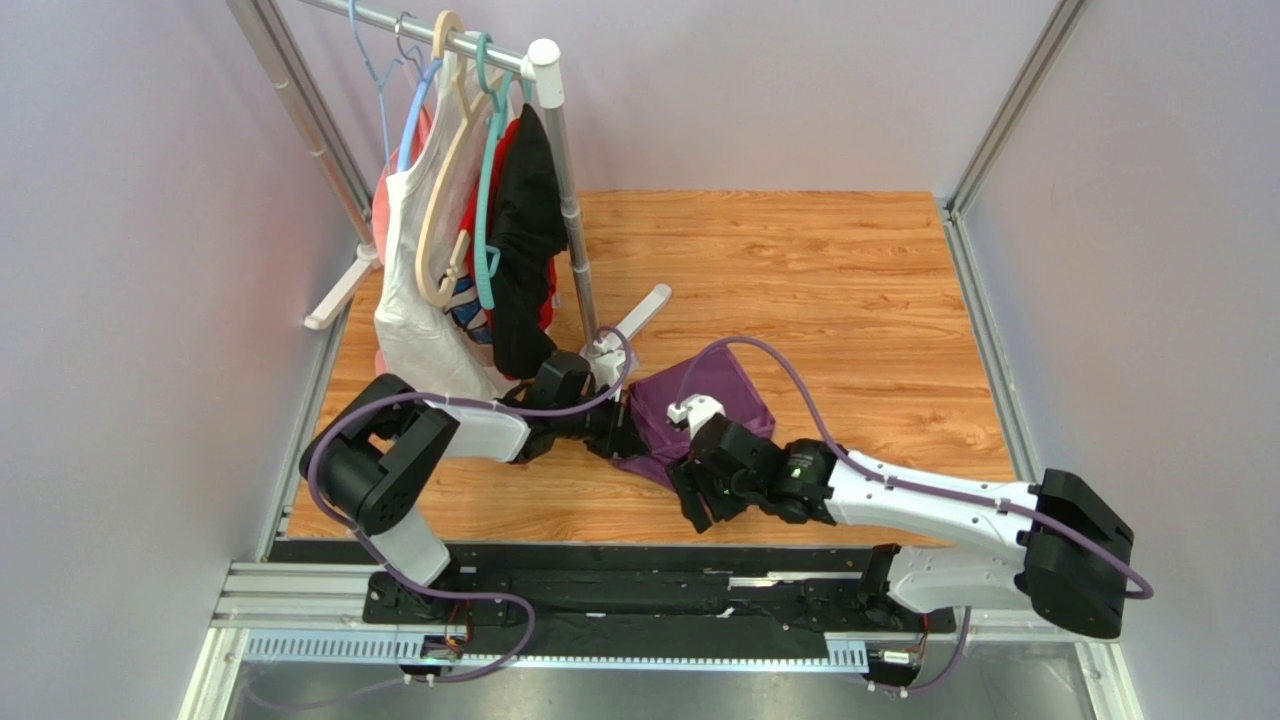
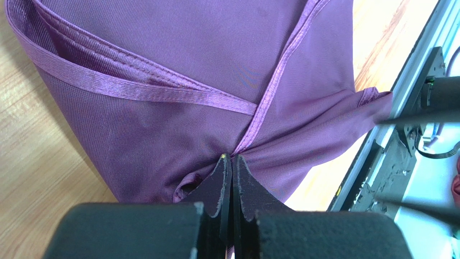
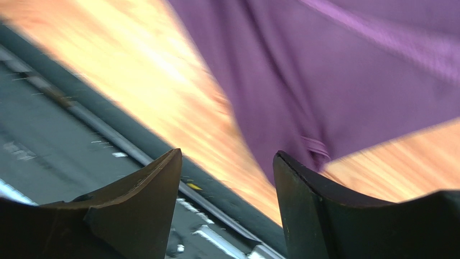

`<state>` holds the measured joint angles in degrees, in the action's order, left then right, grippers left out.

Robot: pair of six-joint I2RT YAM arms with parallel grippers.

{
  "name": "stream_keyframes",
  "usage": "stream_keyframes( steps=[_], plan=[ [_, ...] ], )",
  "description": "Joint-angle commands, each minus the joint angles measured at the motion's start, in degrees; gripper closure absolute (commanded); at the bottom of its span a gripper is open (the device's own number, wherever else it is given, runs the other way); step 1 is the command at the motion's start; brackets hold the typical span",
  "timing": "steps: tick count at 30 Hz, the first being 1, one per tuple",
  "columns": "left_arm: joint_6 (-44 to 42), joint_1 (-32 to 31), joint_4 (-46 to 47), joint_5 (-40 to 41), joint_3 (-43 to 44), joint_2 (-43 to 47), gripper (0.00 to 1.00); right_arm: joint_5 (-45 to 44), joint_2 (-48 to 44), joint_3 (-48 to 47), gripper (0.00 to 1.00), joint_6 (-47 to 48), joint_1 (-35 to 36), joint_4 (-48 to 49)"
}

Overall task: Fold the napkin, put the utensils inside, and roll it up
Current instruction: Roll the napkin with the utensil

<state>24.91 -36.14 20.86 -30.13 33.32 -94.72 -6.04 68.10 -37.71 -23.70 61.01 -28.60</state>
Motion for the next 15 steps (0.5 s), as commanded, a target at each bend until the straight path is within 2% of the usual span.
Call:
stream_keyframes(
  steps=[1, 6, 9, 15],
  plan=[
    [-4.51, 0.19, -11.71, 3.85, -0.28, -3.54, 1.0, -9.75, 0.45, -5.96, 0.32, 3.66, 6.82, 0.56],
    [-5.22, 0.46, -12.25, 3.5, 0.78, -4.07, 1.0, -19.85, 5.9, -5.36, 0.33, 7.96, 10.61, 7.04],
    [-5.3, 0.54, -12.51, 2.97, 1.3, -4.86, 1.0, -21.64, 9.33, -4.21, 0.33, 9.9, 11.32, 11.88],
    [-5.39, 0.63, -12.95, 2.62, 1.48, -5.57, 1.0, -23.84, 14.33, -3.95, 0.34, 13.07, 12.46, 15.15]
  ],
)
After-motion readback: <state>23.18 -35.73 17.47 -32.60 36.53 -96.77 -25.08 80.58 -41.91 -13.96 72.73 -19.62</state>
